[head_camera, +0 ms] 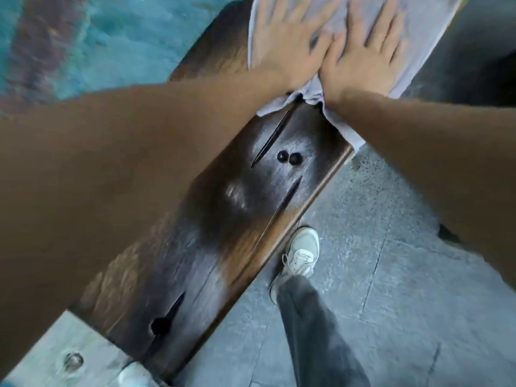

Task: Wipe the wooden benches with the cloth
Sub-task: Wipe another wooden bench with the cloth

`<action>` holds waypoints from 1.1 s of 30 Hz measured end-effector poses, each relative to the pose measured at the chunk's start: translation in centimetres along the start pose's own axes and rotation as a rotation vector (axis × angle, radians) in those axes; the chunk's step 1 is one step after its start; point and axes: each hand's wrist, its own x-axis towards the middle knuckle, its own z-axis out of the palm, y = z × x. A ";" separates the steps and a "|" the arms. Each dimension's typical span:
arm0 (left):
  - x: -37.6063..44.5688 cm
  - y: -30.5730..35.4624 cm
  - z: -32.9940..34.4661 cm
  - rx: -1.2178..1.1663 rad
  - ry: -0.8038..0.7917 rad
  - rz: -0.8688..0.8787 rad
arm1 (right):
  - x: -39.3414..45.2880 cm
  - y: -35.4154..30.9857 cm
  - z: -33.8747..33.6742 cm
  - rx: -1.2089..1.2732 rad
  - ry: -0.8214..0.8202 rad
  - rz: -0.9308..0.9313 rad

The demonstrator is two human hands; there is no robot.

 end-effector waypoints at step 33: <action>-36.0 -21.0 -3.3 0.345 -0.074 -0.316 | -24.2 -11.3 2.1 0.025 -0.312 -1.271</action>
